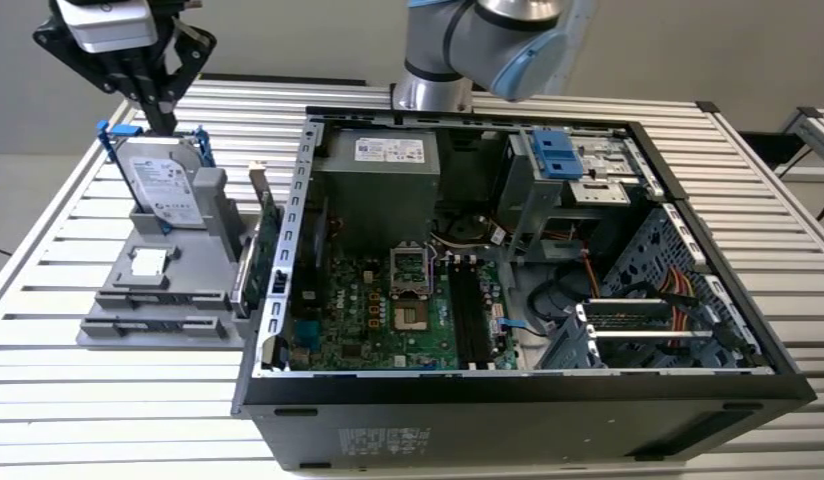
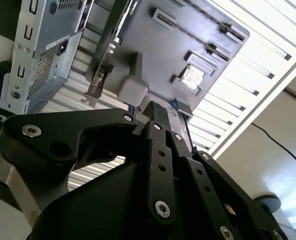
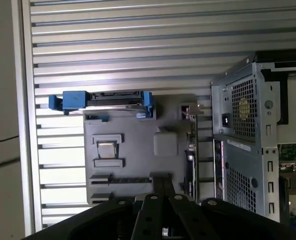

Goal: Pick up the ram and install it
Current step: 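Reach for the ram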

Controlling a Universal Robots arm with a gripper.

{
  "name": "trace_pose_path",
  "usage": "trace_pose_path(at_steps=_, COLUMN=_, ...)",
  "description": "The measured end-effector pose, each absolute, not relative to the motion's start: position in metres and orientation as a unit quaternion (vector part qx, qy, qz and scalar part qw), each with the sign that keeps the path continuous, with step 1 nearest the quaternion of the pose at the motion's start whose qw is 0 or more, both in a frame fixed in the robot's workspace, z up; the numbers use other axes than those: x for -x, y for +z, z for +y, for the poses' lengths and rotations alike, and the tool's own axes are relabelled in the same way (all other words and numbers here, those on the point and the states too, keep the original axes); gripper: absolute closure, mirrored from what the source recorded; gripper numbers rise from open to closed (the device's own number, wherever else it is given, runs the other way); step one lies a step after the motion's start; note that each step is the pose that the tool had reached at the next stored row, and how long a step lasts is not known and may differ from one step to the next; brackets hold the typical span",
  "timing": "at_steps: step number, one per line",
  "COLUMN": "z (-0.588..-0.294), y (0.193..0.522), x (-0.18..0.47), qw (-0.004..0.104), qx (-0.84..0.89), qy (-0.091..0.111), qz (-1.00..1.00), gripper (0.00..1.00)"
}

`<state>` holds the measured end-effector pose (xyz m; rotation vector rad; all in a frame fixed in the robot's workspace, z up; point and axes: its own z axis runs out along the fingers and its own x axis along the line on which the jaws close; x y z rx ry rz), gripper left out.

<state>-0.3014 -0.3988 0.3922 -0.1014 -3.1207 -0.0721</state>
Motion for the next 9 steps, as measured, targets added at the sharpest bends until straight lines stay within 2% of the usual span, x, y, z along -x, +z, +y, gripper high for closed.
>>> trace_pose_path(at_steps=9, z=-0.399, y=0.392, x=0.321, qw=0.009, qx=0.032, qy=-0.023, qz=-0.999, gripper=1.00)
